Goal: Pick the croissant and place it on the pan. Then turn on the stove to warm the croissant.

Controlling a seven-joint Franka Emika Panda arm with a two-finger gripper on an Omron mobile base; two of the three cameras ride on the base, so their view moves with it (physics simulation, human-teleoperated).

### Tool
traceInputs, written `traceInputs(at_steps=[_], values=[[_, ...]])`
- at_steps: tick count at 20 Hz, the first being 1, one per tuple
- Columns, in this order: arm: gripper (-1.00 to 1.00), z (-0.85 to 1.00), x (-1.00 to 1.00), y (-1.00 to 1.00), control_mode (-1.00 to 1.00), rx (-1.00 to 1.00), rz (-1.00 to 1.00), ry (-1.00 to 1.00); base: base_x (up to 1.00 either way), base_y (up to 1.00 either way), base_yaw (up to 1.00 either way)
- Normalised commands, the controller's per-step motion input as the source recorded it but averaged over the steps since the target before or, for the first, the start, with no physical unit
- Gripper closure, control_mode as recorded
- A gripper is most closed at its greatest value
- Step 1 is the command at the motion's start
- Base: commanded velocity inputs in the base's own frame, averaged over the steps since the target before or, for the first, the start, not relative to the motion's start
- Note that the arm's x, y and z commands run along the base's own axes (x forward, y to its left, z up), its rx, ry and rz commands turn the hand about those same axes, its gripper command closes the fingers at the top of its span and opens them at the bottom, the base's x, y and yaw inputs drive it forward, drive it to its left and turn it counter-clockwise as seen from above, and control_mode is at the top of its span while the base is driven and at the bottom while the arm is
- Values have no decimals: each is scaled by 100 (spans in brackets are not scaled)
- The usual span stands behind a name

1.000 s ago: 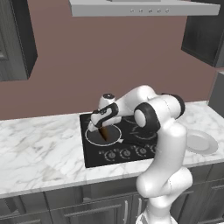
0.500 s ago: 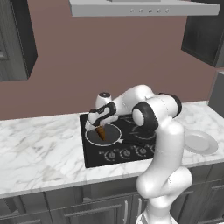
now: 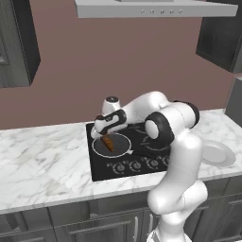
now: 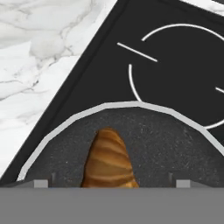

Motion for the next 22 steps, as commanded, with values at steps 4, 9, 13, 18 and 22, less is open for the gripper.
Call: traceInputs(at_steps=[4, 9, 13, 18, 22], values=[[-100, 55, -51, 26, -100, 0, -4, -11, 0, 0, 0], [-100, 35, -65, 24, -100, 0, -7, -6, 0, 0, 0], [-100, 15, -78, 11, -100, 0, -10, -3, 0, 0, 0], [-100, 1, -72, 0, -100, 1, -14, 0, 0, 0, 0], [-100, 3, -59, 0, -100, 2, -15, 0, 0, 0, 0]])
